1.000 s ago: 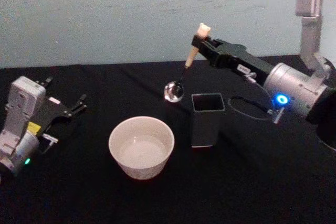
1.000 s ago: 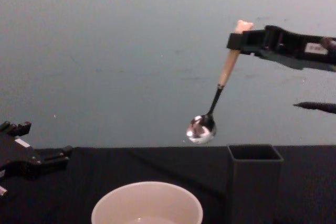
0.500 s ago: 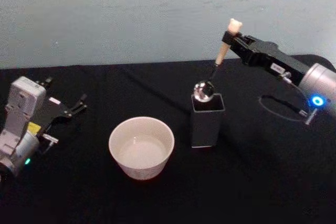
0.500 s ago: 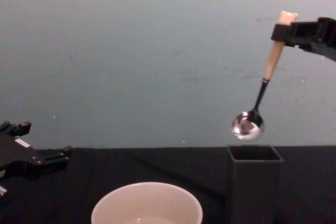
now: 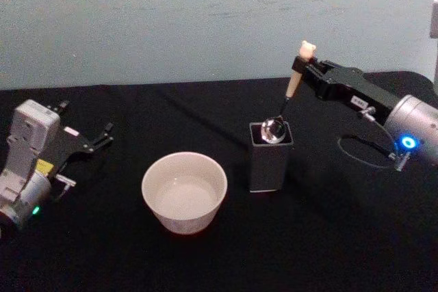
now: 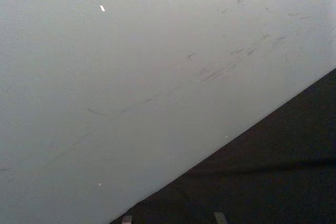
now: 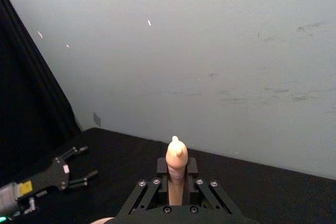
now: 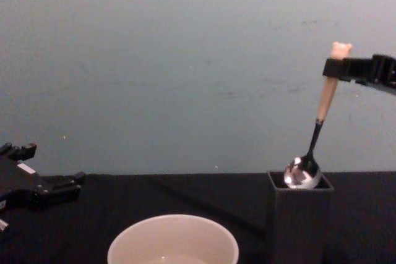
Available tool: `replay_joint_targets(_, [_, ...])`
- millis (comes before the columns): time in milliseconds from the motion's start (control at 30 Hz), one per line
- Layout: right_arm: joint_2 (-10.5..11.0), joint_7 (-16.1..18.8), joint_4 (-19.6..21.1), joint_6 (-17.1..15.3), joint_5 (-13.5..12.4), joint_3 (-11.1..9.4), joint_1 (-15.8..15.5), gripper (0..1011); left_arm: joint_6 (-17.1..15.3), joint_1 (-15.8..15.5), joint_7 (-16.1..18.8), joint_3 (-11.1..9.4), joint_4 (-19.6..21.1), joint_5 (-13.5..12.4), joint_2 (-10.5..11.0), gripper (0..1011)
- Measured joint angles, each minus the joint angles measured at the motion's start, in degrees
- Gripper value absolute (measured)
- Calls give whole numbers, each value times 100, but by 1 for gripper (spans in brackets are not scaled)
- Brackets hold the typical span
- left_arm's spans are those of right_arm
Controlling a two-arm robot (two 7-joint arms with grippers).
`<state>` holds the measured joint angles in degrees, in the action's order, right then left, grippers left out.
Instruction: Pick up the stirring spoon with one hand, stir inside the cup, then place it back in its original position.
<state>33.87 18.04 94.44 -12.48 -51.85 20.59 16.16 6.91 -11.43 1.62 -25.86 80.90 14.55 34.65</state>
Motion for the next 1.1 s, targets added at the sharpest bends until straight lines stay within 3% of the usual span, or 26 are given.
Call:
replay_joint_targets(467, [-159, -81, -330, 54, 536, 352, 141, 211, 0, 0, 0, 0, 0, 0, 0, 1001])
replay_joint_targets(867, [-248, -8, -538, -38, 905, 472, 113, 211, 0, 0, 0, 0, 0, 0, 0, 1002])
replay_joint_targets(1100, [-302, 15, -619, -91, 990, 457, 80, 211, 0, 0, 0, 0, 0, 0, 0, 1001])
